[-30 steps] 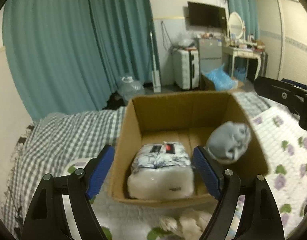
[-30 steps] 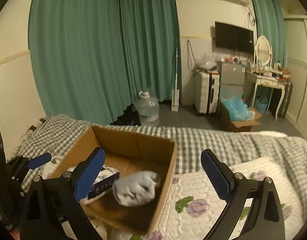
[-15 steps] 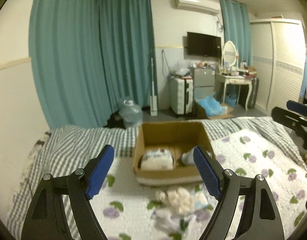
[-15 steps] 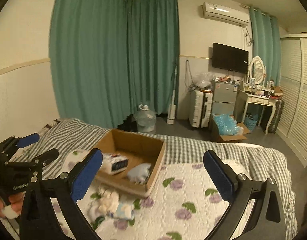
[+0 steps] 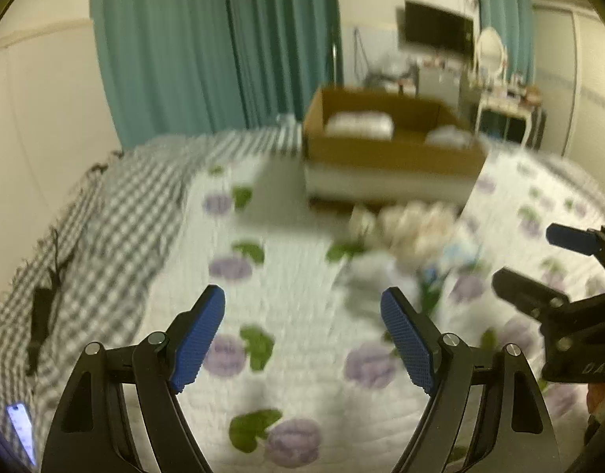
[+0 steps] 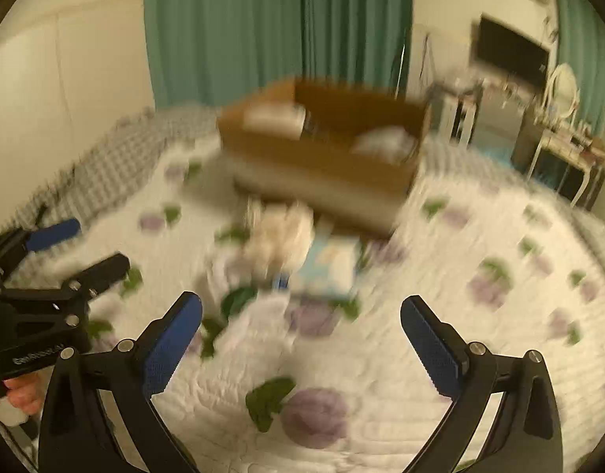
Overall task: Organize soft objects
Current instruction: 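Move both tools back toward the remaining items on the bed, then grasp the white socks with the green band with the right tool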
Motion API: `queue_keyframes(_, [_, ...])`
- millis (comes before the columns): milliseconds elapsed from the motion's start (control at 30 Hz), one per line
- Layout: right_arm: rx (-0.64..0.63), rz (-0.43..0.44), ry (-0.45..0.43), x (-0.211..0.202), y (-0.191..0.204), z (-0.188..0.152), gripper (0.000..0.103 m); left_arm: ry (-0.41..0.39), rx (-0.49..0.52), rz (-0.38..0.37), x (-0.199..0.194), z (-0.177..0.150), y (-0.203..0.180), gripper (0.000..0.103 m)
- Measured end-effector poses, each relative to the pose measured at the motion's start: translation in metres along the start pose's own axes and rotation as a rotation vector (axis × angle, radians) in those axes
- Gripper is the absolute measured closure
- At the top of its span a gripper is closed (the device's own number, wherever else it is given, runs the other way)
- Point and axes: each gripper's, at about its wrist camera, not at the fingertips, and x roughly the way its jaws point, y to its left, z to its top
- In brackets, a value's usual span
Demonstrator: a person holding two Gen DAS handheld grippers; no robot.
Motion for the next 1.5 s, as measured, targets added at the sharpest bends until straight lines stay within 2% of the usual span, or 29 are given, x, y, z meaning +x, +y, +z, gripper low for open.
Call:
queue_keyframes(33, [-0.007, -0.002, 0.032, 0.013, 0.004, -0.005, 0.001, 0.014, 0.0, 0.001, 0.006, -0.004, 0.002, 0.02])
queue_keyframes(167, [0.004, 0.019, 0.067, 0.04, 0.013, -0.01, 0.001, 0.063, -0.066, -0.036, 0.018, -0.009, 0.021, 0.02])
queue_keyframes(333, [0.027, 0.049, 0.08, 0.063, 0.021, -0.005, 0.005, 0.048, -0.087, -0.03, 0.016, -0.01, 0.03, 0.02])
queue_keyframes(467, [0.003, 0.056, 0.115, 0.073, 0.028, -0.007, 0.023, 0.054, -0.082, -0.029, 0.019, -0.012, 0.03, 0.02])
queue_keyframes(533, [0.001, 0.062, 0.119, 0.074, 0.028, -0.009, 0.044, 0.056, -0.08, -0.026, 0.021, -0.012, 0.029, 0.02])
queue_keyframes(600, [0.013, 0.078, 0.119, 0.071, 0.025, -0.01, 0.051, 0.058, -0.076, -0.02, 0.021, -0.012, 0.028, 0.02])
queue_keyframes(800, [0.024, 0.103, 0.081, 0.041, 0.015, -0.013, 0.053, 0.071, -0.055, 0.011, 0.023, -0.013, 0.02, 0.02])
queue_keyframes(1000, [0.06, 0.1, 0.01, 0.007, -0.007, -0.002, 0.053, 0.081, -0.013, 0.014, 0.023, -0.012, -0.006, 0.02])
queue_keyframes(1100, [0.076, 0.087, -0.021, -0.003, -0.018, 0.006, 0.053, 0.085, 0.005, -0.009, 0.023, -0.012, -0.02, 0.02])
queue_keyframes(1267, [0.107, 0.102, -0.024, -0.007, -0.032, 0.01, 0.053, 0.065, 0.033, -0.059, 0.02, -0.01, -0.04, 0.02])
queue_keyframes(1500, [0.055, 0.166, -0.006, -0.011, -0.019, 0.009, 0.053, 0.024, 0.042, -0.105, 0.011, -0.009, -0.043, 0.02])
